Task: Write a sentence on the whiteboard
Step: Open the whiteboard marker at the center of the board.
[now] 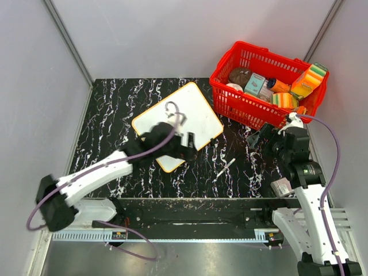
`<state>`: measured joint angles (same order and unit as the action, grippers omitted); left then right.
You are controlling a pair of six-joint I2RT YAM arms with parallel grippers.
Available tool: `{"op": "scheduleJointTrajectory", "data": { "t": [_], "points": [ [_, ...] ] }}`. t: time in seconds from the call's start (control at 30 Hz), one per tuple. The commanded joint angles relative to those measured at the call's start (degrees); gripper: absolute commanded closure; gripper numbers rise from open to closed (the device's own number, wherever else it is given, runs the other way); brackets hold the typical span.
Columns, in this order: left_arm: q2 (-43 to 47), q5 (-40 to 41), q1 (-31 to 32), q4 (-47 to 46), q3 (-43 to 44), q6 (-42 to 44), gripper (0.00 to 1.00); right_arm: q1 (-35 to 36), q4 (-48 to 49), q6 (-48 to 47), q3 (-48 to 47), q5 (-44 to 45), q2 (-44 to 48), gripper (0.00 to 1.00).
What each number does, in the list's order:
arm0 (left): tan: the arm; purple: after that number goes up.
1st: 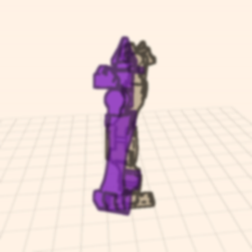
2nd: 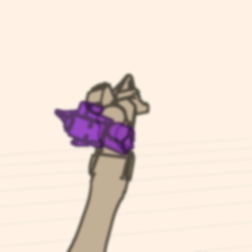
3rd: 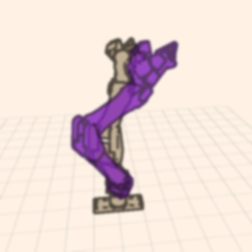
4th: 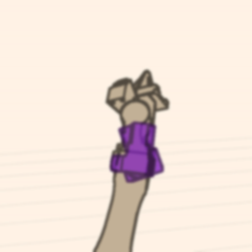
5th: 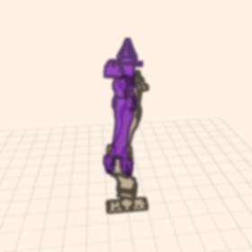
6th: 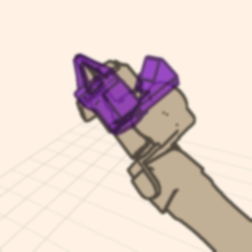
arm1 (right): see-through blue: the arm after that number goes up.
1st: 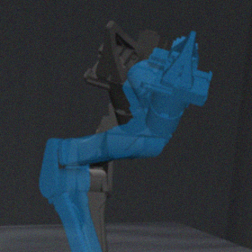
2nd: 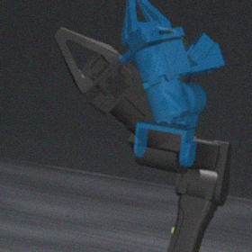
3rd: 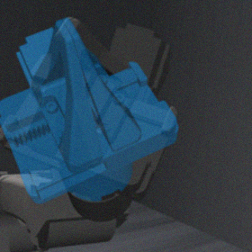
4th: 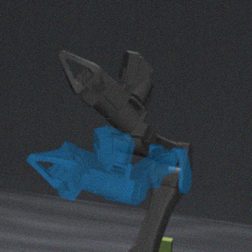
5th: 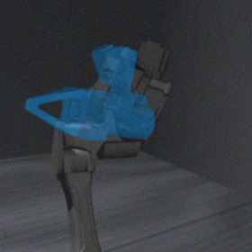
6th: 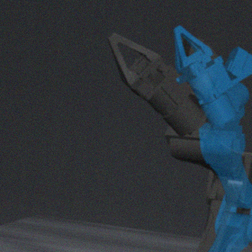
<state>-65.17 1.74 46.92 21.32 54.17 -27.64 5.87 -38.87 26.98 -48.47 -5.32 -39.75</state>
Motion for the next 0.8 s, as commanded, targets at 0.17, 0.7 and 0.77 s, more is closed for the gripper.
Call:
{"op": "scheduleJointTrajectory", "data": {
  "t": [0.17, 0.7, 0.77],
  "points": [
    [-27.89, 16.1, 17.93, 1.44, 17.45, 3.46, 0.01, 0.11, -0.68, 0.79, -0.14, 0.23, -0.24, 0.0],
    [-47.77, 9.16, 22.61, -9.97, 23.96, 9.36, 0.41, 0.19, -3.58, 2.64, -1.01, 6.45, -0.33, 0.0],
    [-49.53, 8.55, 22.52, -11.03, 24.05, 9.36, 0.48, 0.2, -3.84, 2.9, -1.19, 7.6, -0.16, 0.0]
  ]
}}
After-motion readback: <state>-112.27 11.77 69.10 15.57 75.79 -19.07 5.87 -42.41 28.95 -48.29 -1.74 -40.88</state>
